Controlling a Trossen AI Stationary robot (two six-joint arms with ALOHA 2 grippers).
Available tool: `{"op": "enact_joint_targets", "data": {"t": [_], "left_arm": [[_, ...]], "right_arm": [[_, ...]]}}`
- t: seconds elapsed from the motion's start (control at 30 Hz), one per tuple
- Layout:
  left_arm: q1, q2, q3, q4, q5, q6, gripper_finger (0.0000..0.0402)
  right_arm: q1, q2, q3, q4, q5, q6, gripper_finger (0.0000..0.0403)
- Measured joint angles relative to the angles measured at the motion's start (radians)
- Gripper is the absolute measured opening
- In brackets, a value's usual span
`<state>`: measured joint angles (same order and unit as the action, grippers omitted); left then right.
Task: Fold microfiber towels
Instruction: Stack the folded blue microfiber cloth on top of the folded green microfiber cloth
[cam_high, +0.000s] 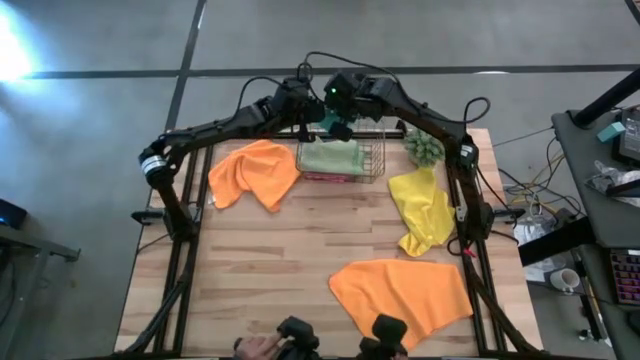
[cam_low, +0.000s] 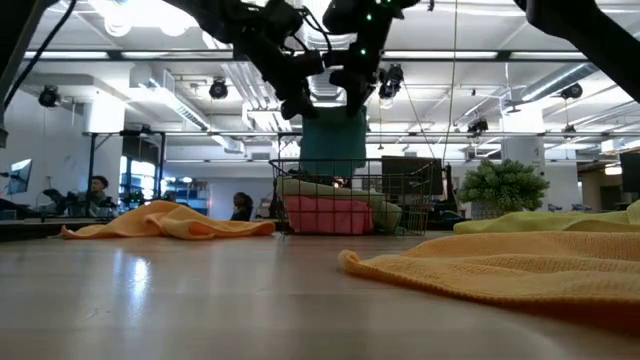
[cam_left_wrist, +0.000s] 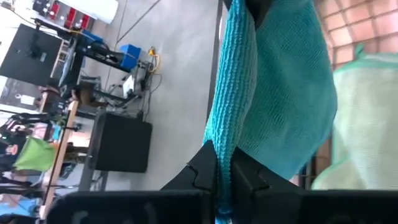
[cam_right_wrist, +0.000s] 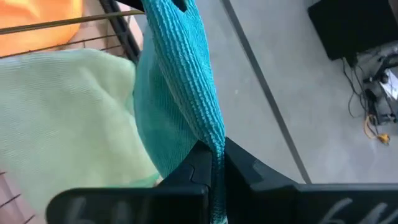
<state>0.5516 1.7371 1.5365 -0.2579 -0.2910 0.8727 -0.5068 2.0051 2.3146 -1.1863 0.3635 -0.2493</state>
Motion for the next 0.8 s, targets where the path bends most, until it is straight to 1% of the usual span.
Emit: {"op": "enact_joint_targets", "data": {"t": [0.17, 0.33, 0.5, 0.57, 0.67, 0.8], "left_arm": [[0.019, 0.055, 0.031, -0.022, 0.014, 0.008, 0.0001], [0.019, 0.080, 0.024, -0.048, 0.024, 0.006, 0.0001], [0.030, 0.107, 0.020, -0.056, 0.031, 0.015, 0.0001], [0.036, 0.108, 0.018, -0.058, 0.031, 0.059, 0.0001], [0.048, 0.110, 0.017, -0.044, 0.024, 0.111, 0.0001], [0.051, 0.107, 0.024, -0.069, 0.024, 0.103, 0.0001]], "right_arm": [[-0.031, 0.008, -0.031, 0.024, -0.007, -0.040, 0.0008], [-0.063, 0.009, -0.086, 0.061, -0.095, -0.067, 0.0008], [-0.075, 0.010, -0.149, 0.128, -0.105, -0.121, 0.0008], [-0.081, 0.010, -0.165, 0.152, -0.104, -0.142, 0.0008], [-0.087, 0.010, -0.177, 0.187, -0.105, -0.160, 0.0008], [-0.087, 0.009, -0.179, 0.188, -0.111, -0.159, 0.0008]]}}
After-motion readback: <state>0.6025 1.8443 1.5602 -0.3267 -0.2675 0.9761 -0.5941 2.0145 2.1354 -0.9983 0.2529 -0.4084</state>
